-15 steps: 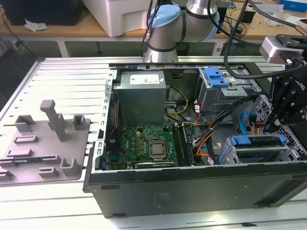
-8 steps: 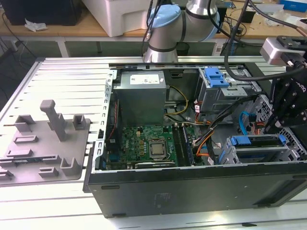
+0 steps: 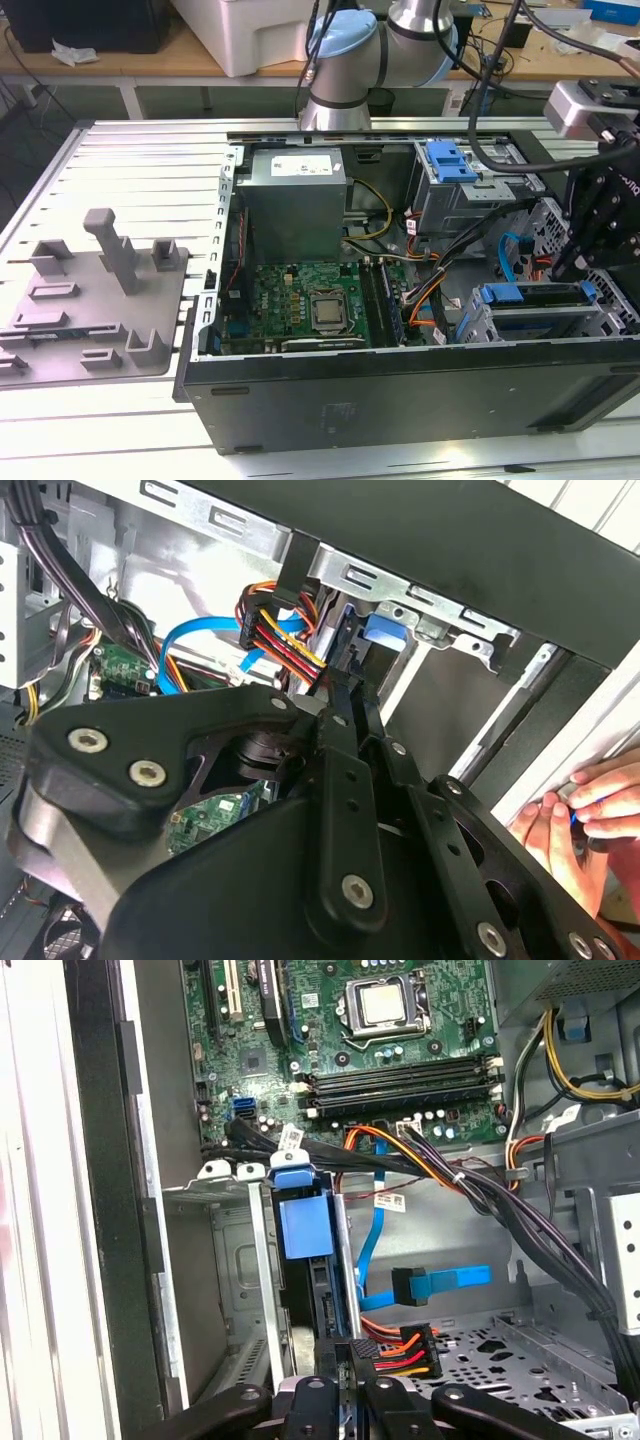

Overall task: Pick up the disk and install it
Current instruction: 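Insert the first disk wire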

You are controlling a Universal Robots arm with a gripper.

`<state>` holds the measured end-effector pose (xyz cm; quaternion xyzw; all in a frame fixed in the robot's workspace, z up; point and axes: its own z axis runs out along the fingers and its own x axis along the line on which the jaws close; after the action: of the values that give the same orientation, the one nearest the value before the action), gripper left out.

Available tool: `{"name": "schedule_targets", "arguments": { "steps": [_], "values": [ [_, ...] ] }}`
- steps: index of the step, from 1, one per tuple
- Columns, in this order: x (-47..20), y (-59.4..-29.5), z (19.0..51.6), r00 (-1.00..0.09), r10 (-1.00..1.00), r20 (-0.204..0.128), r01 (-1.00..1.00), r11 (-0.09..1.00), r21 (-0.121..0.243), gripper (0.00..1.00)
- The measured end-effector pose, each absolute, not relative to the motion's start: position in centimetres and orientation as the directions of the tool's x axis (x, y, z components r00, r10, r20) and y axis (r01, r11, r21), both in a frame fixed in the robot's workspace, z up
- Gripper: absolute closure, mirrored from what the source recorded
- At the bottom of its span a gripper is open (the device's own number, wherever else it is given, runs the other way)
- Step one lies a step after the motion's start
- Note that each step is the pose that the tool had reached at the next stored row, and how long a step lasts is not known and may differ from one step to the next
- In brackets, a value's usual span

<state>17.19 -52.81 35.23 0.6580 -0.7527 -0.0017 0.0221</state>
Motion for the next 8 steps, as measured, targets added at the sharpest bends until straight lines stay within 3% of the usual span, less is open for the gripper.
{"name": "schedule_targets", "arguments": {
  "steps": [8],
  "values": [
    [17.08,-52.81,35.17,-0.128,-0.991,0.031,-0.991,0.128,0.032,0.83]
  ]
}}
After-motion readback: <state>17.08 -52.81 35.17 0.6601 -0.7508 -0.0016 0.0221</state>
